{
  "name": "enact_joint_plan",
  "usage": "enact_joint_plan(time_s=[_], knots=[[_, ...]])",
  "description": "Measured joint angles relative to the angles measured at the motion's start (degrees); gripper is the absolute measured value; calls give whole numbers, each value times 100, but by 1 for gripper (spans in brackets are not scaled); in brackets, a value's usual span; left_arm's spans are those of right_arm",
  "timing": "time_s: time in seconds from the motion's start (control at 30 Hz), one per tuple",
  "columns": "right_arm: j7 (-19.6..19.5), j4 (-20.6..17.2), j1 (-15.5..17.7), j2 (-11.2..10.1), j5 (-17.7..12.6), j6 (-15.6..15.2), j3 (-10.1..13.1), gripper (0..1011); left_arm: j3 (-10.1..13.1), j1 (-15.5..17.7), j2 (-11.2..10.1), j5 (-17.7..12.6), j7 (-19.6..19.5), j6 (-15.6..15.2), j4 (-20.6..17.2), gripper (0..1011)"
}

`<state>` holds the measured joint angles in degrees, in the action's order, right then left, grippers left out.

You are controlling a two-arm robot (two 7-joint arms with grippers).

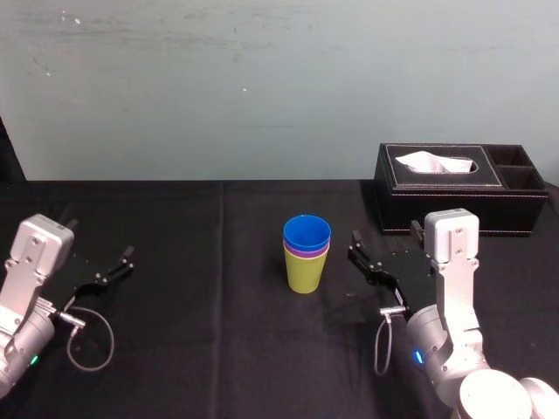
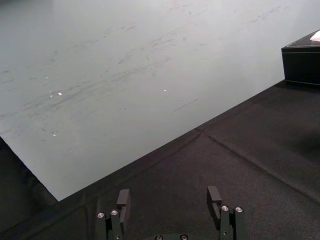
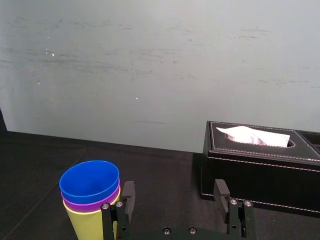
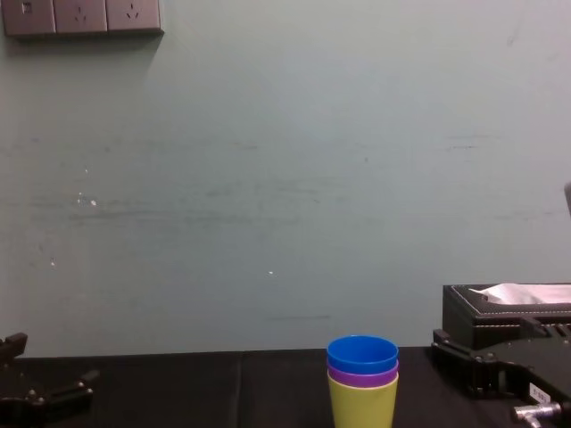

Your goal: Stack the three plastic cups sequentially using one hand.

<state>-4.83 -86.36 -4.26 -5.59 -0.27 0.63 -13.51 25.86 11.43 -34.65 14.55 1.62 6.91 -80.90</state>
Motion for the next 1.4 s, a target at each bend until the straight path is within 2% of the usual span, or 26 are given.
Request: enact_joint_plan(time_s=[1.4], knots=[[0, 0, 0, 0, 0, 0, 0, 1003, 0, 0, 0, 0, 0, 0, 0, 1000]])
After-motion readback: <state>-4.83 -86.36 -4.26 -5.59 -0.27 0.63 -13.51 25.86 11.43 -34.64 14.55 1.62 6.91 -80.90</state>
